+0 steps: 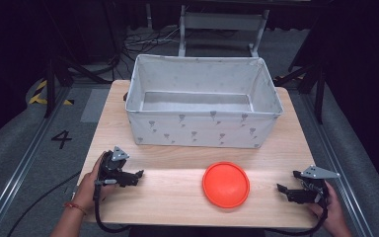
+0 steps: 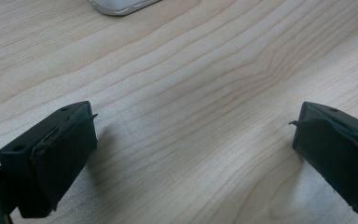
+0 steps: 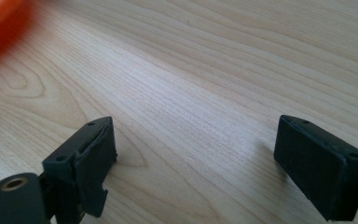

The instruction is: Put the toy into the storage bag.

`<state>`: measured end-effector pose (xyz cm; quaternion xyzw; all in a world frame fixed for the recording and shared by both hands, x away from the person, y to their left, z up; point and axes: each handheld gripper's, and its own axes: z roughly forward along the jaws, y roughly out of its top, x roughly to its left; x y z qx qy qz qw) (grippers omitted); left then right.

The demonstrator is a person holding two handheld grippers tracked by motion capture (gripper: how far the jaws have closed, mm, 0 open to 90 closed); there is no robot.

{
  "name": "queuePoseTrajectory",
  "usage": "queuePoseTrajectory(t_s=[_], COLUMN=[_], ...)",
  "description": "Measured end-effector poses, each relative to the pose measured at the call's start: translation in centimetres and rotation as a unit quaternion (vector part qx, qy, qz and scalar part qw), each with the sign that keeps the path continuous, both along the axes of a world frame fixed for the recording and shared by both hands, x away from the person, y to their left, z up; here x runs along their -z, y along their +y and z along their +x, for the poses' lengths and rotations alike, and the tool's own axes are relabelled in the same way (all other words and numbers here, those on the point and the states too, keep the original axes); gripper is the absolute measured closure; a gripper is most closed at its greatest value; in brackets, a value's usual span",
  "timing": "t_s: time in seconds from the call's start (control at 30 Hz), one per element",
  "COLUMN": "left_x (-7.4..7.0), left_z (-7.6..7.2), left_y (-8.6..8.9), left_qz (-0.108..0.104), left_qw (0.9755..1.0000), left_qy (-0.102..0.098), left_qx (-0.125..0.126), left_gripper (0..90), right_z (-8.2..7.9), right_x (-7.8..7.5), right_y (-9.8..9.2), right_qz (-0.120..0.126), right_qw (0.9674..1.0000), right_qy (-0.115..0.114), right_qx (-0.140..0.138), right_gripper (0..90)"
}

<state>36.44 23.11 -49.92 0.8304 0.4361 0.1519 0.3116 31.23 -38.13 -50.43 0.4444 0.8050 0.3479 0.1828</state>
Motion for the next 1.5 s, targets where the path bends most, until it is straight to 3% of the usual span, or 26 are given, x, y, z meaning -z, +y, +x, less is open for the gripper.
queuePoseTrajectory(t_s=[0.3, 0.4, 0.5, 0.73, 0.87, 0.93, 0.97, 1.0, 1.03, 1.13, 1.17, 1.23, 1.3, 1.33, 1.5], left_x=[0.0, 0.0, 0.1, 0.0, 0.0, 0.0, 0.0, 0.0, 0.0, 0.0, 0.0, 0.0, 0.0, 0.0, 0.0], left_z=[0.6, 1.0, 1.2, 1.4, 1.1, 1.1, 1.1, 1.1, 1.1, 1.1, 1.1, 1.1, 1.1, 1.1, 1.0], left_y=[-0.3, -0.5, -0.5, -0.1, 0.2, 0.2, 0.2, 0.2, 0.2, 0.2, 0.2, 0.2, 0.2, 0.2, 0.2], left_qz=[-0.002, -0.003, -0.003, 0.0, -0.001, -0.002, -0.004, -0.004, -0.004, -0.003, -0.003, -0.003, -0.002, -0.002, 0.002], left_qw=[1.0, 1.0, 1.0, 0.9997, 0.999, 0.9989, 0.9989, 0.9989, 0.9989, 0.9989, 0.9989, 0.9989, 0.9989, 0.9989, 0.9989], left_qy=[0.004, 0.005, 0.002, 0.002, 0.003, 0.004, 0.004, 0.004, 0.004, 0.004, 0.004, 0.004, 0.004, 0.004, 0.002], left_qx=[-0.005, -0.006, -0.004, 0.024, 0.044, 0.046, 0.046, 0.046, 0.046, 0.046, 0.046, 0.047, 0.046, 0.046, 0.046], left_gripper=[0.0, 0.0, 0.0, 0.0, 0.0, 0.0, 0.0, 0.0, 0.0, 0.0, 0.0, 0.0, 0.0, 0.0, 0.1], right_z=[0.4, 1.2, 1.6, 2.0, 2.3, 2.7, 2.9, 3.3, 3.4, 3.6, 3.6, 3.7, 3.7, 3.7, 3.9], right_x=[0.0, -0.1, 0.0, -0.5, -0.9, -1.3, -1.6, -1.9, -2.3, -3.5, -3.8, -4.2, -4.3, -4.3, -3.7], right_y=[-0.1, 0.0, 0.1, 0.4, 0.9, 1.3, 1.5, 1.7, 1.9, 3.2, 3.9, 5.6, 7.7, 7.7, 11.6], right_qz=[-0.001, -0.012, -0.012, -0.034, -0.041, -0.051, -0.046, -0.031, -0.02, 0.02, 0.018, 0.012, 0.001, 0.001, -0.018], right_qw=[0.9998, 0.9996, 0.9996, 0.9976, 0.996, 0.995, 0.9951, 0.9956, 0.9956, 0.9945, 0.9941, 0.9922, 0.9885, 0.9885, 0.9802], right_qy=[0.005, 0.018, 0.023, 0.05, 0.058, 0.062, 0.065, 0.067, 0.064, 0.048, 0.041, 0.044, 0.047, 0.047, 0.061], right_qx=[-0.019, -0.02, -0.014, -0.035, -0.055, -0.059, -0.058, -0.059, -0.066, -0.091, -0.099, -0.116, -0.144, -0.144, -0.188], right_gripper=[10.7, 0.1, 0.0, 0.3, 5.8, 18.1, 24.4, 20.1, 12.6, 19.7, 14.8, 19.0, 16.6, 16.6, 20.0])
